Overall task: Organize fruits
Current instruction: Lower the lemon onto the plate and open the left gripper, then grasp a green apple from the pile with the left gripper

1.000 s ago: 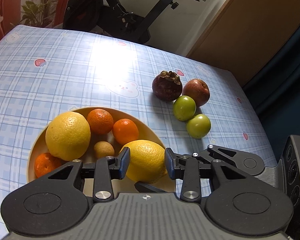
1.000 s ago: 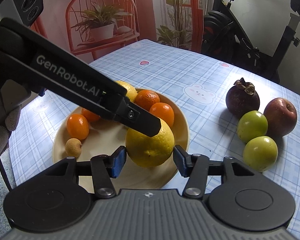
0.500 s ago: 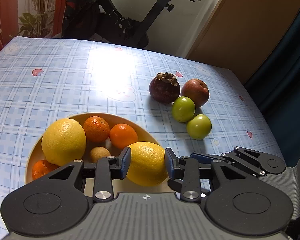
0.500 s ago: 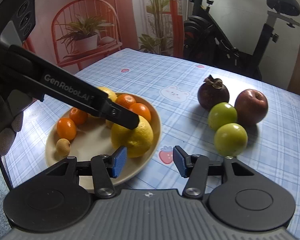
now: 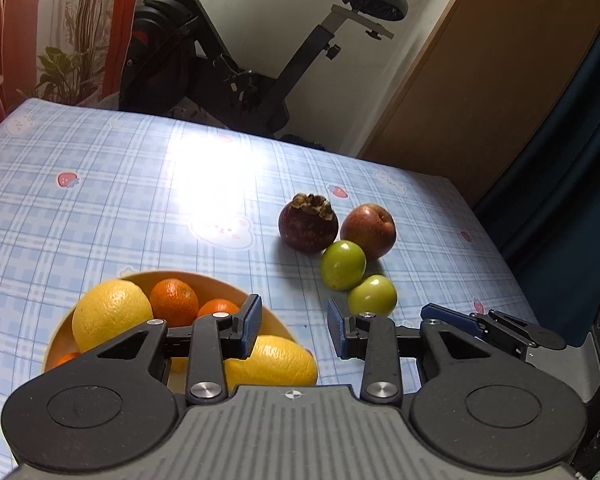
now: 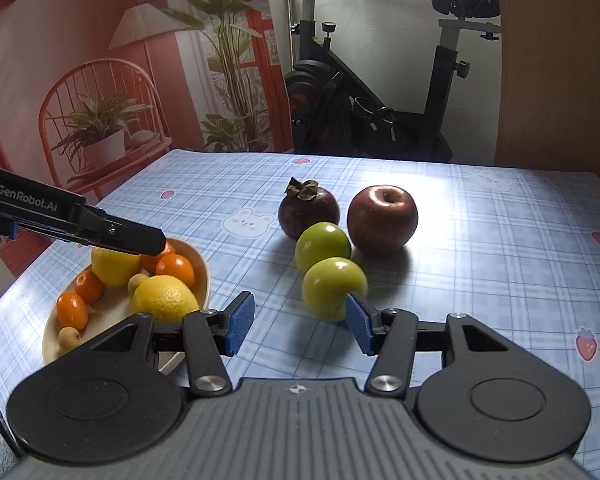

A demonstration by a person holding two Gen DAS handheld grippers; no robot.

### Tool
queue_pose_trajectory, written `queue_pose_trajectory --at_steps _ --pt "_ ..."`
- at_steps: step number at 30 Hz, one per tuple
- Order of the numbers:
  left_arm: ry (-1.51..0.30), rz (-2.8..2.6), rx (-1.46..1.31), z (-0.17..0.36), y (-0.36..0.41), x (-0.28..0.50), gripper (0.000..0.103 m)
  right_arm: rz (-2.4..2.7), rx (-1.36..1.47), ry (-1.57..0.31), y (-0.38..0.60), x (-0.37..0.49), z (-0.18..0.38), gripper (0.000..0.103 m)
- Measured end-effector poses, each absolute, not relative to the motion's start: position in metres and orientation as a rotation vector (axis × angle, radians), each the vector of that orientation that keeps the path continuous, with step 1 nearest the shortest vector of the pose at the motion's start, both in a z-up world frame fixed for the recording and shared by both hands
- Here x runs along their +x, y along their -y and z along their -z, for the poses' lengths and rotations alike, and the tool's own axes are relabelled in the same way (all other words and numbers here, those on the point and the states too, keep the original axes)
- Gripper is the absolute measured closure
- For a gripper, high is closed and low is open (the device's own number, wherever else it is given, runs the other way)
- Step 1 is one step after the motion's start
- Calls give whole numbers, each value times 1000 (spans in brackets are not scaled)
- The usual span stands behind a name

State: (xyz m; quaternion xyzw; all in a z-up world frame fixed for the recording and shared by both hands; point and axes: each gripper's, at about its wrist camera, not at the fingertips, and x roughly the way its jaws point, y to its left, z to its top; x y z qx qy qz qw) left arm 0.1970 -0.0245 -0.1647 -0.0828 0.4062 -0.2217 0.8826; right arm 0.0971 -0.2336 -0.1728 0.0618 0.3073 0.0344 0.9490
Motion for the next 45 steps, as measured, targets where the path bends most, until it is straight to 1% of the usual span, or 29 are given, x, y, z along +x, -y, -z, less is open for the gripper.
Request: queue_pose_trajectory --at_steps 6,10,17,27,29,34,42,45 --pt "-761 445 -101 149 42 202 66 -51 115 -609 247 107 180 49" --pt "-735 429 -70 149 55 209 65 -64 110 -597 251 113 188 49" --pt "-747 422 -45 158 69 219 65 -110 118 -580 256 123 203 48" --pt "-762 408 -32 167 75 224 65 -134 95 -609 254 139 215 49" --pt "-767 407 -33 169 75 226 65 -143 98 -605 255 138 216 52" --pt "-785 419 -26 174 82 231 65 -150 120 -585 261 130 218 52" --pt "-788 456 34 190 115 241 62 -30 147 -533 293 105 213 52" --pt "-802 450 61 200 127 247 58 7 185 -519 306 95 213 52"
